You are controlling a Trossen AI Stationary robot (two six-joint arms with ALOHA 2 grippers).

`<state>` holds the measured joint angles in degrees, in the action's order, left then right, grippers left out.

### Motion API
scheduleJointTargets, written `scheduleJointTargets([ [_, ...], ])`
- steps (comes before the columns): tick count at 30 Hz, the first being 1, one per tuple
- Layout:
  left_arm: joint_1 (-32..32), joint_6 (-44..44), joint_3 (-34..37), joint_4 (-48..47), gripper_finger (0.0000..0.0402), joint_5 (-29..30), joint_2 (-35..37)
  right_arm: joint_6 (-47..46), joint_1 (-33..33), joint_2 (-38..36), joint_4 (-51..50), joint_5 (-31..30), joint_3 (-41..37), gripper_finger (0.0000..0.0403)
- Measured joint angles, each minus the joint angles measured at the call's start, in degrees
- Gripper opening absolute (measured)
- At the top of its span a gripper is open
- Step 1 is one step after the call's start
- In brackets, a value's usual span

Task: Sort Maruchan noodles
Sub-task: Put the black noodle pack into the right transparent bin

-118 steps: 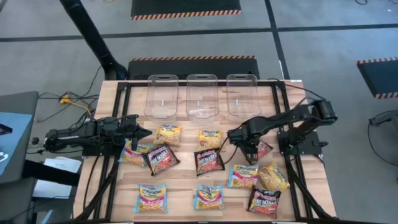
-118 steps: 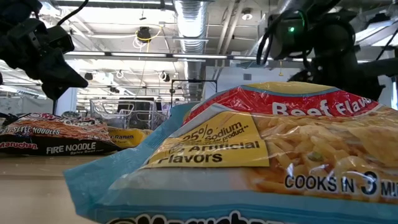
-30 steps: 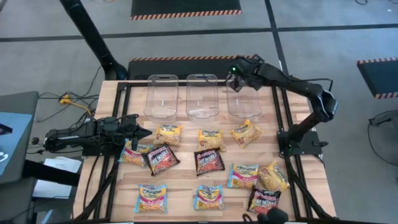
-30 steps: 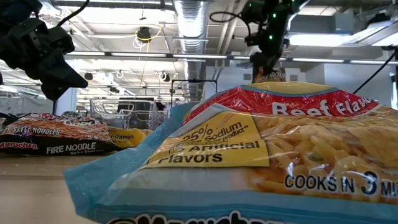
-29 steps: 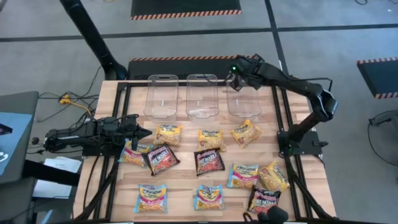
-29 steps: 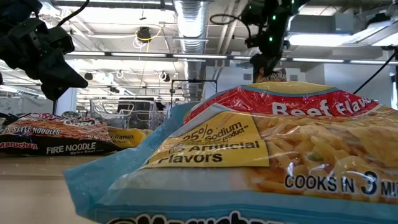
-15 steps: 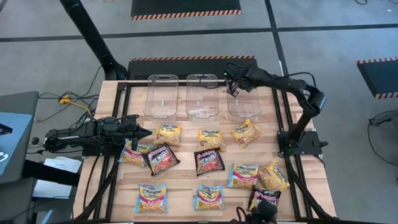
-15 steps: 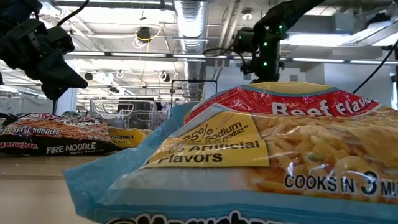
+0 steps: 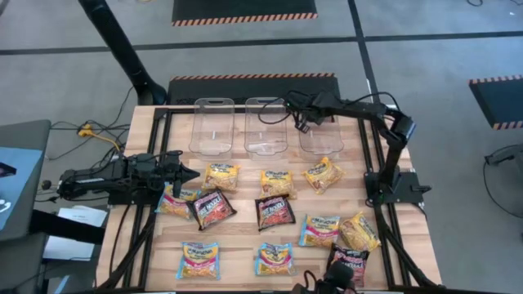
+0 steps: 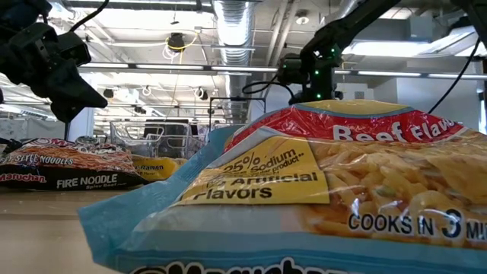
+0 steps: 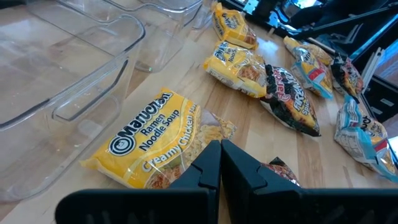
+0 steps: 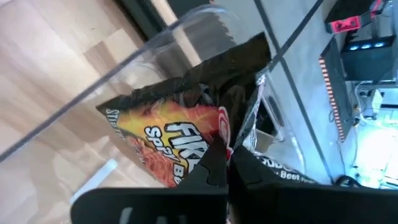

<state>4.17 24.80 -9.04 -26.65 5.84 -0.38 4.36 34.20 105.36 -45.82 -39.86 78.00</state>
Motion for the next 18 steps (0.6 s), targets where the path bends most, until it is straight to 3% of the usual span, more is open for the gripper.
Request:
scheduleJointTargets([
  [18, -0.01, -0.09, 0.02, 0.81, 0.0000, 0.14, 0.02, 1.90, 0.02, -0.04, 0.15, 2.28, 0.00, 0.0078],
])
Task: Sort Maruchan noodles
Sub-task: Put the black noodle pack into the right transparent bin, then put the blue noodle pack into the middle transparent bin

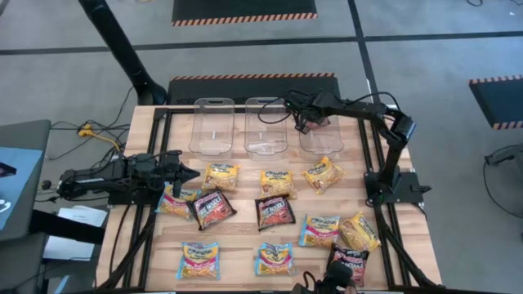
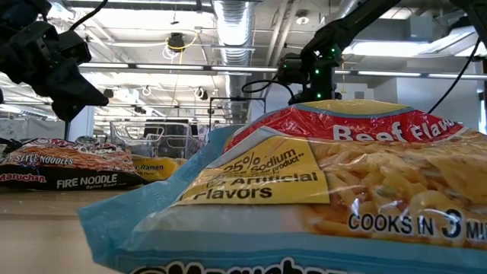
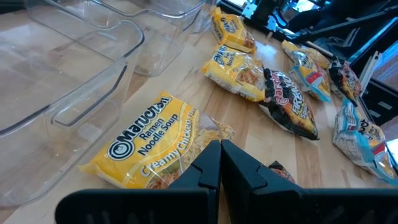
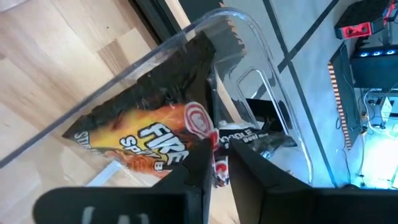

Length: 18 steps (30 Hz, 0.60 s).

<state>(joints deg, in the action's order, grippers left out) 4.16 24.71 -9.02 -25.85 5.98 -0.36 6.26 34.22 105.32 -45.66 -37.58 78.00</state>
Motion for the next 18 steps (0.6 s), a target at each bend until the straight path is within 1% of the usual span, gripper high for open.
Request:
scheduleJointTargets([
  [7, 0.00, -0.02, 0.00, 0.04, 0.0000, -0.79, 0.00, 0.06, -0.12, -0.02, -0.16, -0.22, 0.00, 0.0090],
  [10, 0.01, -0.02, 0.00, 0.05, 0.0000, -0.74, 0.00, 0.26, -0.52, -0.05, -0.25, -2.38, 0.00, 0.0093],
  [18, 0.02, -0.04, 0.00, 0.05, 0.0000, -0.60, 0.00, 0.44, -3.04, -4.05, -0.68, -3.06, 0.04, 0.0094],
])
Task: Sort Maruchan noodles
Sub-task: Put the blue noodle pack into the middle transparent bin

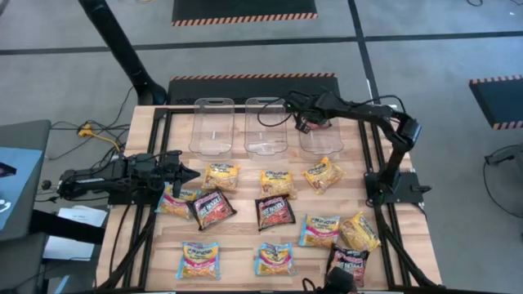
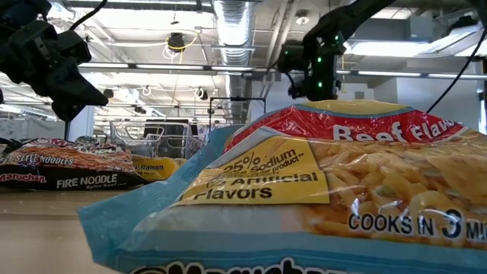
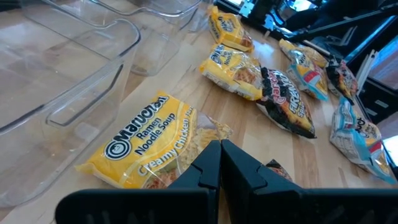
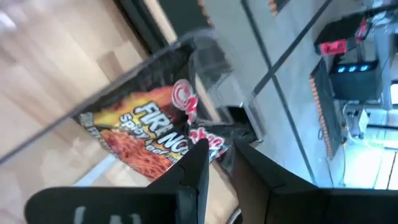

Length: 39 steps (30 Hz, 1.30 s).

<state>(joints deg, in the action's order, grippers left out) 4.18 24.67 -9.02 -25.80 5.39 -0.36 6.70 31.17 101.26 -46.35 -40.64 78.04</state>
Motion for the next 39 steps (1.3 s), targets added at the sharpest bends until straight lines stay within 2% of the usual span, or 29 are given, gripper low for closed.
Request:
scheduleJointTargets([
  [15, 0.00, -0.02, 0.00, 0.04, 0.0008, 1.10, 0.00, -2.94, -12.01, -12.09, 0.14, 0.02, 0.00, 0.0094],
  [23, 0.00, -0.57, 0.00, 2.32, 0.0076, 1.35, 0.00, -6.06, -18.05, -16.96, 0.17, -0.02, 0.00, 0.0094],
  [26, -0.02, -2.63, 0.00, 5.99, 0.0110, 1.66, 0.00, -7.55, -19.53, -18.47, 0.17, -0.03, 0.00, 0.0094],
  [31, -0.01, -4.07, 0.00, 14.17, 0.0155, 5.63, 0.00, -9.92, -21.58, -20.48, 0.30, -0.09, 0.00, 0.0094],
  [39, 0.01, -7.70, -0.60, 24.47, 0.0165, 5.70, -0.01, -9.40, -24.02, -23.26, 3.85, -0.18, 0.00, 0.0094],
])
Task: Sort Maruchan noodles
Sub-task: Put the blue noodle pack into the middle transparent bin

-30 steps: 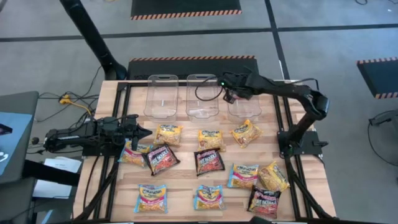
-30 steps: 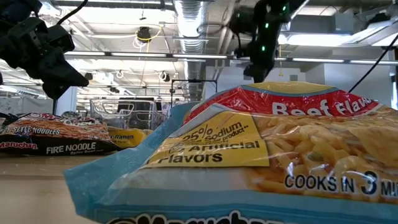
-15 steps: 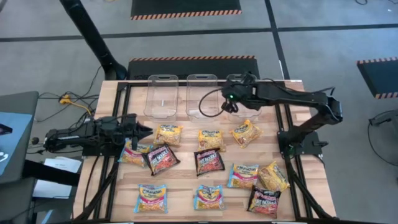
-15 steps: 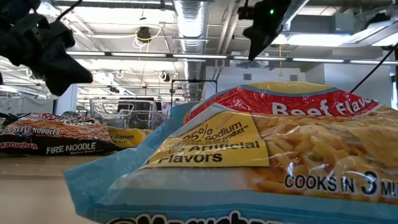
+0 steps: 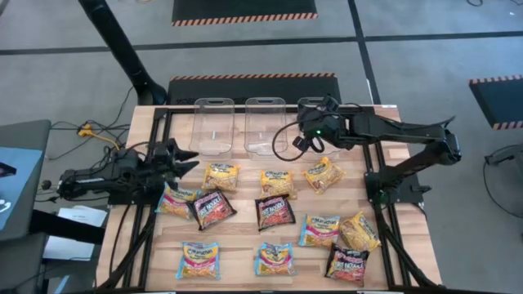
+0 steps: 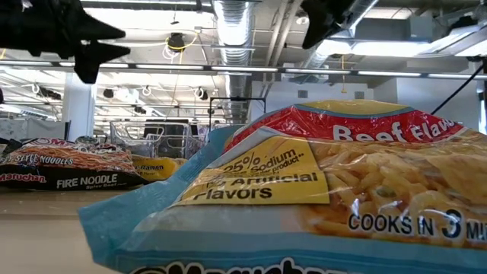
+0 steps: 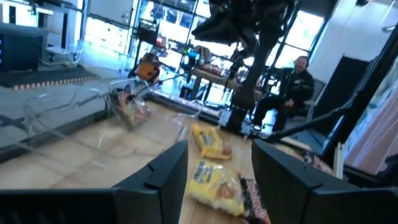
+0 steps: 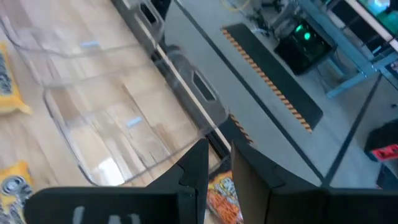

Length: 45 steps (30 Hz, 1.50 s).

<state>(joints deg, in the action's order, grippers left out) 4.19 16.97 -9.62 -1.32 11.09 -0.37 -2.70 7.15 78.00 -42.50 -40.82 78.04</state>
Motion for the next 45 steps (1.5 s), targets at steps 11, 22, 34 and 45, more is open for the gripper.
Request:
scheduleJointTargets([
  [11, -0.04, 0.55, -11.51, -5.14, 0.0163, -4.53, -3.76, 3.19, -3.27, -2.10, 5.48, 0.15, 0.00, 0.0094],
  [22, -0.07, -0.96, -31.76, -25.42, 0.0163, -11.24, -24.00, 3.31, -3.77, -1.88, 5.29, 0.18, 0.00, 0.0094],
  [34, -1.60, 8.42, -39.75, -35.70, 0.0163, -29.14, -36.56, 3.08, -4.68, -1.88, 5.27, 0.24, 0.00, 0.0094],
  [45, -11.94, 14.04, -39.75, -37.01, 0.0163, -28.82, -44.76, 2.69, -6.20, -1.88, 5.16, 0.31, 0.00, 0.0094],
])
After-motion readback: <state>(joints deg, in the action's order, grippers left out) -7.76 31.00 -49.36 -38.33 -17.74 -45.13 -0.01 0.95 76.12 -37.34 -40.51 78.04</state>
